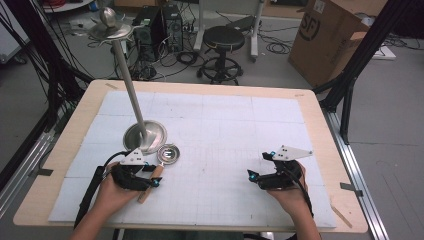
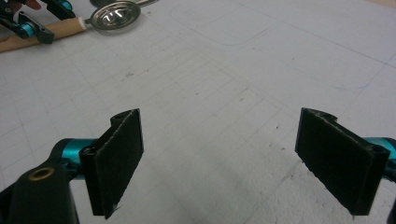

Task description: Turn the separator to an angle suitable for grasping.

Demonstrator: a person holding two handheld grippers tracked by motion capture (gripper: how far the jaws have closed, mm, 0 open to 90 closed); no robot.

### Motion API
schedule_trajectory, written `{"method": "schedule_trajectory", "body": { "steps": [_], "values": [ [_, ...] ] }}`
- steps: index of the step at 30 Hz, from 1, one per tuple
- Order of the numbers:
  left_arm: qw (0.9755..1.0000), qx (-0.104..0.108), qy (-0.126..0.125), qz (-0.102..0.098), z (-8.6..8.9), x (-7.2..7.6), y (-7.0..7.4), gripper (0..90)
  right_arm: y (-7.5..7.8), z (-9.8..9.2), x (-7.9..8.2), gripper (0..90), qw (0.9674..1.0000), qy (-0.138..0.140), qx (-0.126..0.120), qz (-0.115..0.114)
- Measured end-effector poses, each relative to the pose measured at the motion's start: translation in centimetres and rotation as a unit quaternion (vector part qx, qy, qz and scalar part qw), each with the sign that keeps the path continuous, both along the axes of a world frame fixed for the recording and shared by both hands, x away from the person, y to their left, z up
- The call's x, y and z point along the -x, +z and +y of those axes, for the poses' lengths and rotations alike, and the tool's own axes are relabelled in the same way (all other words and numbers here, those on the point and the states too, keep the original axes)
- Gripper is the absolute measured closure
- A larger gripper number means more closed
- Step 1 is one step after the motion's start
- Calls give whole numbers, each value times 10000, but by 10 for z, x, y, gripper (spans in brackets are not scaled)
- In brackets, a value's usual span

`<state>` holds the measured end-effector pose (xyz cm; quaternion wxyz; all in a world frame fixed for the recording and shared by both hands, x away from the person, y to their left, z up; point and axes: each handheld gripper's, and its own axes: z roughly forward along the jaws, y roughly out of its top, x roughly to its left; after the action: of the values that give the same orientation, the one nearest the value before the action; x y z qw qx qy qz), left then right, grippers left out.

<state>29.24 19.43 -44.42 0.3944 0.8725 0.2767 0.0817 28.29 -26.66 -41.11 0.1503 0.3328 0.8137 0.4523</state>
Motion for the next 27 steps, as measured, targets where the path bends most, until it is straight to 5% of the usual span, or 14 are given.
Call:
{"method": "schedule_trajectory", "body": {
  "steps": [18, 20, 27],
  "values": [
    [9995, -27, -291, 149, 2, 1, 4, 626, 1, -1, 0, 142, 10000, 27, -21, -2],
    [9992, -58, -357, 169, 3, 1, 4, 692, 1, -1, 0, 143, 10000, 24, -12, -21],
    [9989, -94, -443, 132, 1, 2, 4, 687, 0, 0, 0, 143, 10000, 33, 9, -13]
  ]
}}
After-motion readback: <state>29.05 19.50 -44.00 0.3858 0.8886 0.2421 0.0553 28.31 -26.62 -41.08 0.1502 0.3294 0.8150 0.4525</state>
